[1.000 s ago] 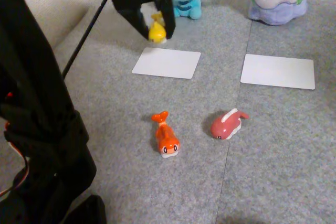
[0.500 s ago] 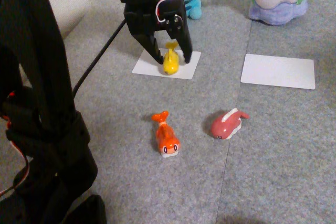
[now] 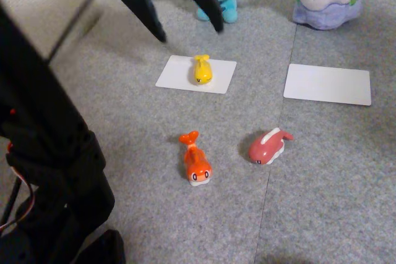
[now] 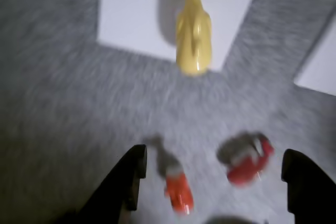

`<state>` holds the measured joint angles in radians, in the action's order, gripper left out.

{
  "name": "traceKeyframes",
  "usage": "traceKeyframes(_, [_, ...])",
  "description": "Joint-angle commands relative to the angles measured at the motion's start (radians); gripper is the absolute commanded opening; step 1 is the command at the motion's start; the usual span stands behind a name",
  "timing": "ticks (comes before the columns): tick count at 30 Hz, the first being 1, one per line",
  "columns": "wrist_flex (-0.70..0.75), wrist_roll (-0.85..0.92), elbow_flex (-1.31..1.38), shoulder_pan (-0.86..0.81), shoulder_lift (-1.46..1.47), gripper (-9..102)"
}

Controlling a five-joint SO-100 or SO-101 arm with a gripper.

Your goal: Wooper wants to eat egg sudhi, and Goomy wants to eat shrimp sushi

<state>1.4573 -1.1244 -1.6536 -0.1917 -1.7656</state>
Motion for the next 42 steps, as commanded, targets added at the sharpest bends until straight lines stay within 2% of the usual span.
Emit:
traceKeyframes(1, [0.129, 0.086, 0.021, 0.003, -0.199, 30])
traceKeyframes(4, [0.242, 0.212, 0.021, -0.012, -0.291, 30])
traceKeyframes(10, [0.236, 0.503, -0.235, -0.176, -0.342, 30])
traceKeyframes(15, [0.021, 0.689, -0.548, -0.348, -0.357, 30])
traceKeyframes(19, [-0.114, 0.808, -0.736, -0.413, -0.359, 30])
traceKeyframes(28, [-0.276, 0.807, -0.871, -0.419, -0.35, 29])
traceKeyframes(34, [-0.336, 0.81, -0.873, -0.472, -0.341, 18])
traceKeyframes(42, [-0.379, 0.821, -0.873, -0.509, -0.339, 17])
